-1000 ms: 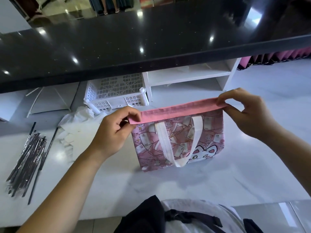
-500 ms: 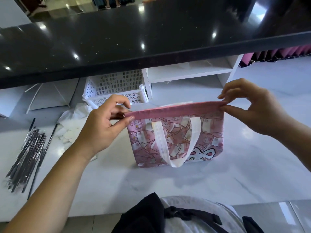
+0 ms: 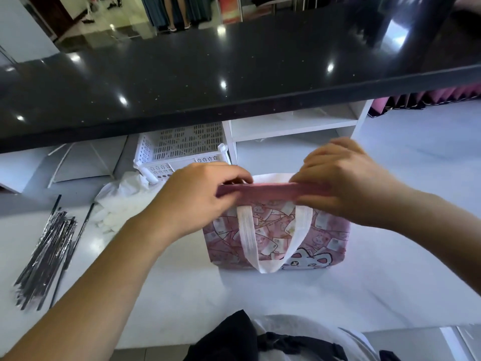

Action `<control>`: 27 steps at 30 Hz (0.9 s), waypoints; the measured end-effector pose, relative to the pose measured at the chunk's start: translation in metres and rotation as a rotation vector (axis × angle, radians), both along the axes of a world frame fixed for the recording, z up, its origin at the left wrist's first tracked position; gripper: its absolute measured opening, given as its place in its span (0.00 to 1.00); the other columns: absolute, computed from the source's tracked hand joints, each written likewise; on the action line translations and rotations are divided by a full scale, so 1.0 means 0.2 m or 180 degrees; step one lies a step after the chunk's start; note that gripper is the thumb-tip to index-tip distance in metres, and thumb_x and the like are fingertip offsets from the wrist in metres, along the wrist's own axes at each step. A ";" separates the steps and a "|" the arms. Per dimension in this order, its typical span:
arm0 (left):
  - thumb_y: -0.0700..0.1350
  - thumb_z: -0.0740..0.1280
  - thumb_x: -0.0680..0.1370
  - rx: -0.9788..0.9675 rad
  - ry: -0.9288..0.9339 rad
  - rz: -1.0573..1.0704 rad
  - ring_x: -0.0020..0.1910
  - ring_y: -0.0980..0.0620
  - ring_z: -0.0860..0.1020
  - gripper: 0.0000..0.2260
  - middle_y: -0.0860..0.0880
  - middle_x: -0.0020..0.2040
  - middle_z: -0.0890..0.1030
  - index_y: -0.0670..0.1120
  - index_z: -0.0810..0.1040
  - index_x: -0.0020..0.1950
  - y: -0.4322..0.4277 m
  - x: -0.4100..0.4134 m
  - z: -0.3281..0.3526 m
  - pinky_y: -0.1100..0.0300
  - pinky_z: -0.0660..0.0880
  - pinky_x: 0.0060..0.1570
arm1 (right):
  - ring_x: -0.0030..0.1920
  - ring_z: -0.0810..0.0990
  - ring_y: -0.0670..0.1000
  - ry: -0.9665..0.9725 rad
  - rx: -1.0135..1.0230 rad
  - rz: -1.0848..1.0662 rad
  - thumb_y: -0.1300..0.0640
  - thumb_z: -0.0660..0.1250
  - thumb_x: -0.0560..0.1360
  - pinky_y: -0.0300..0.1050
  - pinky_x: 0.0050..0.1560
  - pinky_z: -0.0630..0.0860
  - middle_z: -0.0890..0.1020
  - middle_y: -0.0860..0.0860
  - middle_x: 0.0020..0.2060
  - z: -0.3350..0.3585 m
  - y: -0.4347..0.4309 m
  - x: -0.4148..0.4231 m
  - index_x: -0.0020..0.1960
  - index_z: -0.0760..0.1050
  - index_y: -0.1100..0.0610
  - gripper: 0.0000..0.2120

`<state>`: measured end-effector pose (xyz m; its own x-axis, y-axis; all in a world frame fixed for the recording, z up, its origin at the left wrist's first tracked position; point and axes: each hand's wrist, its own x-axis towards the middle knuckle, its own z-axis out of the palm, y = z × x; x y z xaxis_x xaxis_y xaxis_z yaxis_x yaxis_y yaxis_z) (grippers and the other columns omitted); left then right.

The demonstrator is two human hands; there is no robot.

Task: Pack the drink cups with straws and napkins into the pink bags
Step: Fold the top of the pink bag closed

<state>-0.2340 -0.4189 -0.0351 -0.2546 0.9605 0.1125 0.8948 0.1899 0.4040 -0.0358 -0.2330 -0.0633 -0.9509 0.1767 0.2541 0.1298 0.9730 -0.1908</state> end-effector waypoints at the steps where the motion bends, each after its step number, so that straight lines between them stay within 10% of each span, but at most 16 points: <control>1: 0.46 0.71 0.77 -0.0024 0.0154 -0.0054 0.53 0.56 0.81 0.11 0.61 0.52 0.84 0.59 0.82 0.57 0.04 0.03 0.00 0.54 0.76 0.53 | 0.47 0.81 0.53 -0.0035 0.0010 0.0046 0.41 0.69 0.74 0.56 0.56 0.71 0.84 0.43 0.40 0.00 -0.02 -0.05 0.49 0.84 0.46 0.11; 7: 0.49 0.72 0.77 0.0136 0.0539 -0.0247 0.50 0.51 0.82 0.07 0.57 0.49 0.86 0.57 0.84 0.54 0.09 0.03 -0.04 0.54 0.76 0.48 | 0.38 0.79 0.55 0.0080 -0.0138 -0.0091 0.49 0.75 0.73 0.44 0.44 0.62 0.82 0.47 0.34 0.00 -0.06 -0.15 0.44 0.86 0.49 0.04; 12: 0.54 0.69 0.75 0.0170 0.0151 -0.0217 0.44 0.59 0.83 0.09 0.61 0.46 0.86 0.56 0.87 0.52 -0.04 -0.14 -0.07 0.54 0.80 0.45 | 0.39 0.81 0.55 0.0079 -0.0518 -0.0233 0.51 0.75 0.73 0.48 0.40 0.74 0.85 0.46 0.36 0.00 0.07 0.04 0.45 0.86 0.49 0.03; 16: 0.44 0.77 0.72 0.0280 -0.0561 -0.0033 0.45 0.66 0.82 0.11 0.68 0.45 0.84 0.60 0.85 0.49 -0.14 -0.22 -0.09 0.70 0.76 0.48 | 0.41 0.83 0.52 0.0186 -0.0708 -0.0284 0.49 0.67 0.76 0.59 0.60 0.77 0.87 0.42 0.44 -0.07 0.13 0.18 0.50 0.86 0.52 0.11; 19: 0.43 0.75 0.71 0.0375 -0.0919 0.0088 0.45 0.63 0.83 0.11 0.65 0.45 0.85 0.57 0.85 0.49 -0.16 -0.25 -0.12 0.72 0.74 0.48 | 0.46 0.81 0.46 0.0332 -0.0946 -0.0237 0.40 0.60 0.80 0.39 0.68 0.69 0.82 0.32 0.47 -0.08 0.14 0.25 0.54 0.85 0.53 0.22; 23: 0.43 0.73 0.71 0.0450 -0.1208 0.0167 0.45 0.62 0.83 0.10 0.61 0.43 0.85 0.48 0.87 0.51 -0.18 -0.26 -0.16 0.70 0.74 0.49 | 0.56 0.83 0.49 0.0377 -0.1278 -0.0485 0.38 0.61 0.78 0.29 0.51 0.72 0.80 0.26 0.41 -0.07 0.10 0.28 0.56 0.84 0.46 0.17; 27: 0.43 0.74 0.71 0.0416 -0.1355 0.0280 0.48 0.60 0.84 0.08 0.60 0.46 0.86 0.53 0.86 0.49 -0.18 -0.25 -0.15 0.67 0.76 0.54 | 0.49 0.82 0.35 0.0352 -0.1614 -0.0631 0.58 0.74 0.74 0.26 0.45 0.74 0.81 0.24 0.45 -0.06 0.10 0.27 0.49 0.83 0.39 0.12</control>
<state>-0.2845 -0.4556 -0.0643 -0.3845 0.9178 0.0991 0.6266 0.1807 0.7581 0.0186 -0.2123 -0.0763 -0.8596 0.4756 0.1871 0.2536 0.7148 -0.6517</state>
